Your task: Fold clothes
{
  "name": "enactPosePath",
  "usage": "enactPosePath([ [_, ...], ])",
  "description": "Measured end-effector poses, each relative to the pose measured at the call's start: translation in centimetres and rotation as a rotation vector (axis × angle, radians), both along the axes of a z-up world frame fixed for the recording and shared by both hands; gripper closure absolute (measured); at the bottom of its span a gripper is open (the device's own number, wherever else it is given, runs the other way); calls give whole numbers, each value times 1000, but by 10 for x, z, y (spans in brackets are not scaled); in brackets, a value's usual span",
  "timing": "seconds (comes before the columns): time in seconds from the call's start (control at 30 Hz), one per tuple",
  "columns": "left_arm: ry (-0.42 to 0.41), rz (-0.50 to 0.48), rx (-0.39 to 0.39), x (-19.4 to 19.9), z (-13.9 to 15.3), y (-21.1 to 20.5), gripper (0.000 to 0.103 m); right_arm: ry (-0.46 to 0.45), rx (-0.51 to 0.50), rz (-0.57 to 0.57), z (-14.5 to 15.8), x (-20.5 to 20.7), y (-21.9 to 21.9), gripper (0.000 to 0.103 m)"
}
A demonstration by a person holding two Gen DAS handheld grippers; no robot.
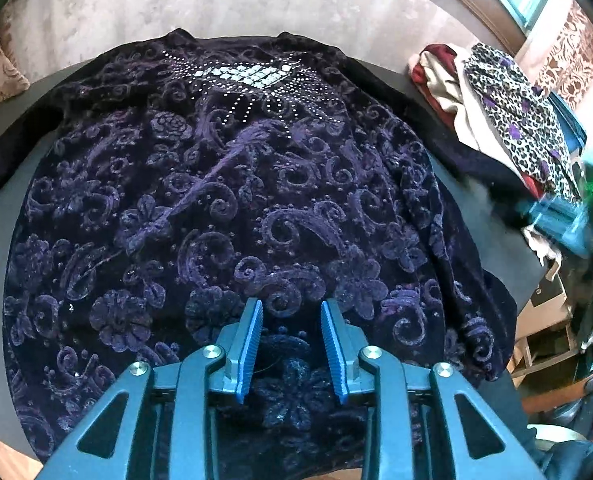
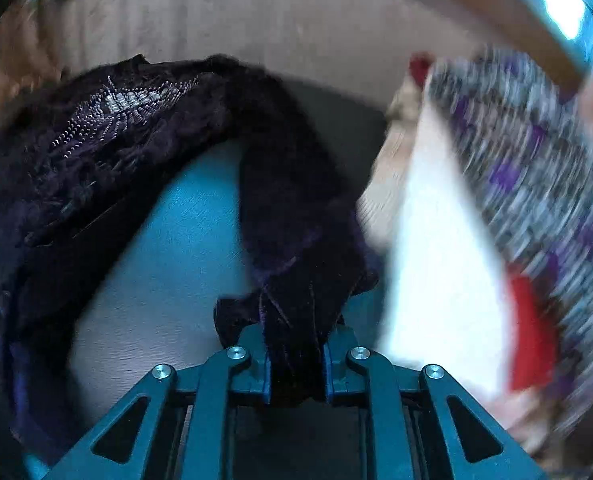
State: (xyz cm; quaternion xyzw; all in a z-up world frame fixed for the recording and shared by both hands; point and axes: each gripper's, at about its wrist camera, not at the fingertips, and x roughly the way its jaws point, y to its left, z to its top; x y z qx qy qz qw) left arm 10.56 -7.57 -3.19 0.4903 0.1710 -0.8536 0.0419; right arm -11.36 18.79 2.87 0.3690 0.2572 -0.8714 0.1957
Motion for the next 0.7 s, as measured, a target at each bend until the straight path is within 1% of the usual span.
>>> enactPosePath([
  [0.1, 4, -3, 4, 4, 1, -1, 72, 207, 77, -50, 54, -24, 11, 85],
  [0.13, 2, -3, 2, 4, 2, -1, 72, 284, 103, -77, 72, -34, 16, 83],
  [0.17, 0, -3, 0, 4, 3, -1, 72, 397, 132, -169, 93, -50, 29, 73],
  [0.23, 1, -19, 1, -1, 7, 0, 71, 466, 199, -368, 117, -86, 50, 0],
  [0.3, 30, -62, -5, -4, 18, 8, 71, 416, 95, -428, 132, -95, 73, 1],
  [0.33, 52, -90, -11, -4, 25, 13, 71, 378, 0, -428, 135, -90, 81, 1],
  [0.37, 74, -118, -14, -5, 33, 19, 71, 350, -63, -420, 132, -83, 85, 1],
  [0.4, 95, -153, 1, -6, 40, 26, 69, 317, -120, -391, 125, -73, 87, 1],
  [0.43, 114, -193, 15, -9, 47, 34, 65, 255, -185, -351, 113, -61, 86, 1],
  [0.5, 136, -291, 30, -14, 60, 56, 61, 129, -311, -270, 89, -38, 83, 1],
  [0.53, 138, -341, 35, -16, 65, 68, 57, 47, -367, -232, 74, -26, 80, 1],
  [0.6, 104, -422, 22, -27, 67, 95, 56, -117, -474, -157, 44, -3, 72, 1],
  [0.63, 80, -455, -4, -32, 65, 109, 56, -194, -502, -136, 27, 6, 66, 1],
  [0.7, 25, -507, -122, -43, 56, 139, 56, -293, -538, -132, 1, 20, 57, 1],
])
